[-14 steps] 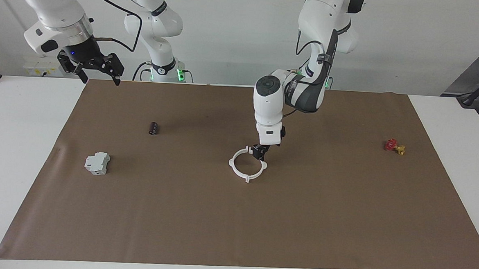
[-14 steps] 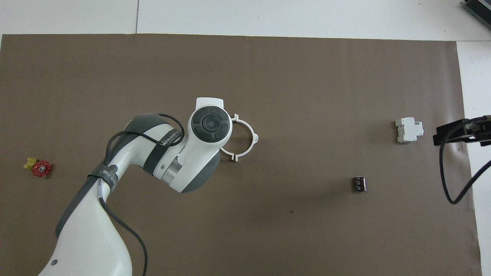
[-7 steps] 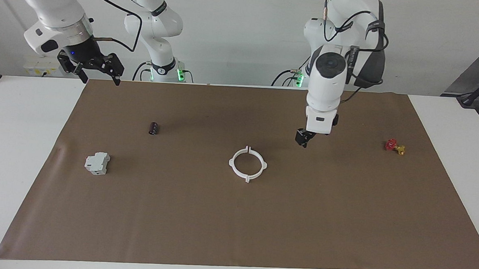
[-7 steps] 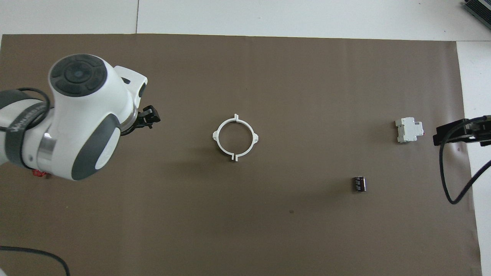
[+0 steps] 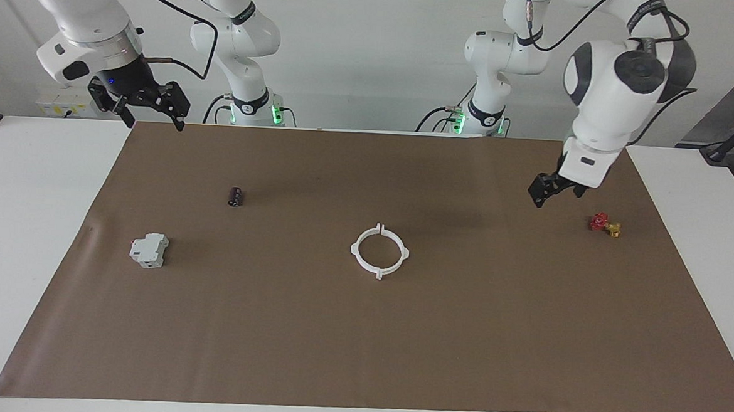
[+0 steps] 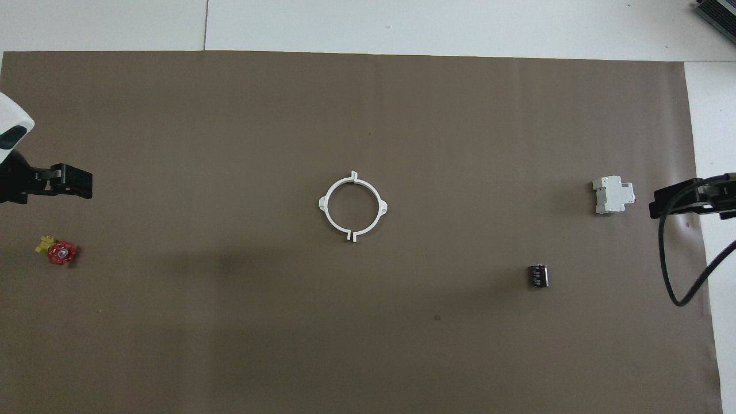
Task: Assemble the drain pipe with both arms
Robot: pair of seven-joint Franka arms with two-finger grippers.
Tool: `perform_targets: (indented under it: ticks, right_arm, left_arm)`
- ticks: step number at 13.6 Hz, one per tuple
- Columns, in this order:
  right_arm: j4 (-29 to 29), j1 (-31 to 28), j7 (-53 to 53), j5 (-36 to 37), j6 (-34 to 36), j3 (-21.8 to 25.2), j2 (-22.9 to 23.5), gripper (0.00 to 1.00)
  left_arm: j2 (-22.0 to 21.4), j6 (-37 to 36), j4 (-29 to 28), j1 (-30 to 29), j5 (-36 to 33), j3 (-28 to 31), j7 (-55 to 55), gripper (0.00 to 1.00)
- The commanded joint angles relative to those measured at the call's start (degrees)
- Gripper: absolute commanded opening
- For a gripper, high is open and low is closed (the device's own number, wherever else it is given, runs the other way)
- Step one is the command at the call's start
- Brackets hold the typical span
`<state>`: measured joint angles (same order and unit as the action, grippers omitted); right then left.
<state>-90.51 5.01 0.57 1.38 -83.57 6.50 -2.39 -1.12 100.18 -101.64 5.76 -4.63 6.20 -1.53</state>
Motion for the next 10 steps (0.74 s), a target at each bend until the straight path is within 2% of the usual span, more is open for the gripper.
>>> perform_targets:
  ticks: [1, 3, 5, 10]
  right_arm:
    - [0.2, -0.3, 0.0, -0.7, -0.6, 0.0, 0.2, 1.0]
    - [0.2, -0.4, 0.0, -0.7, -0.6, 0.0, 0.2, 1.0]
    - [0.2, -0.3, 0.0, -0.7, -0.6, 0.0, 0.2, 1.0]
    - [0.2, -0.3, 0.0, -0.7, -0.6, -0.1, 0.2, 1.0]
  left_arm:
    - [-1.0, 2.3, -1.8, 0.1, 1.6, -0.7, 3.6, 1.0]
    - [-1.3, 3.7, -3.0, 0.0, 1.8, -0.9, 4.2, 1.0]
    - [-1.8, 8.2, -5.2, 0.1, 1.9, -1.0, 4.0, 1.0]
    - [-2.4, 8.2, -6.4, 0.1, 2.5, -1.2, 8.3, 1.0]
